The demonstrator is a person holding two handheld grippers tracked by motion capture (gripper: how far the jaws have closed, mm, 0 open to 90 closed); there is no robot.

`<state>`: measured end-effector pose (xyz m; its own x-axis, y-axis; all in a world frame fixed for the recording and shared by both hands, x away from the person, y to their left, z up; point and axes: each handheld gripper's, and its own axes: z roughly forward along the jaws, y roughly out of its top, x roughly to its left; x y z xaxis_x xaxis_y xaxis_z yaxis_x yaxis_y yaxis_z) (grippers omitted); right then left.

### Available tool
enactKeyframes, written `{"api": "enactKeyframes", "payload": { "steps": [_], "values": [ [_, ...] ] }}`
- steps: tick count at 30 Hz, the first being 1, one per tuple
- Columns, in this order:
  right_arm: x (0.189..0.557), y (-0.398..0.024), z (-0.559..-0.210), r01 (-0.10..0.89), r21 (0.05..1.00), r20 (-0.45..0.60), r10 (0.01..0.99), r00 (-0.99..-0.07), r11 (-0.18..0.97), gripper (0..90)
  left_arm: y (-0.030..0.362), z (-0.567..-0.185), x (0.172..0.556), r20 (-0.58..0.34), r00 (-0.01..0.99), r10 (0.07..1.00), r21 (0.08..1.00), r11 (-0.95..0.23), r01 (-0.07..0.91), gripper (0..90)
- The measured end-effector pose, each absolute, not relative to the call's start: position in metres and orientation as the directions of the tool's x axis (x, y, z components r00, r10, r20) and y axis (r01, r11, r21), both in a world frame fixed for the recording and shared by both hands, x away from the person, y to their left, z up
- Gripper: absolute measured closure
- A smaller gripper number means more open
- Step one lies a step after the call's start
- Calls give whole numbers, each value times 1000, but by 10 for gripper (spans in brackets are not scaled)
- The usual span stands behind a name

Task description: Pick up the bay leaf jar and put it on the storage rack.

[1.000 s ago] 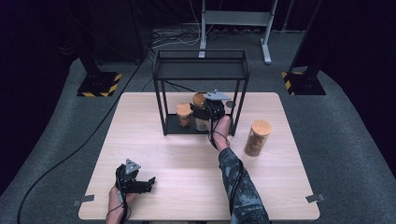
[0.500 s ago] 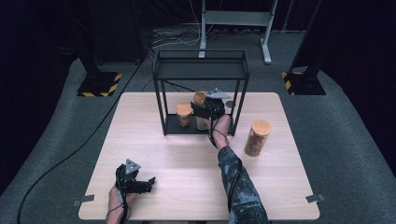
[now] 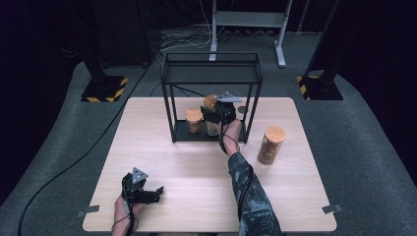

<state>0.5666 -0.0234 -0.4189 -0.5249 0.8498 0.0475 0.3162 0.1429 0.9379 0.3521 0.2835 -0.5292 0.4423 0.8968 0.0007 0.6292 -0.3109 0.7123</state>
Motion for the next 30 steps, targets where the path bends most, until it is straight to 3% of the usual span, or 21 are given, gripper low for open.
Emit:
{"api": "enactKeyframes", "payload": {
  "steps": [30],
  "values": [
    [581, -18, -438, 339, 934, 73, 872, -484, 110, 246, 283, -529, 352, 1, 443, 896, 712, -312, 629, 14]
  ]
}}
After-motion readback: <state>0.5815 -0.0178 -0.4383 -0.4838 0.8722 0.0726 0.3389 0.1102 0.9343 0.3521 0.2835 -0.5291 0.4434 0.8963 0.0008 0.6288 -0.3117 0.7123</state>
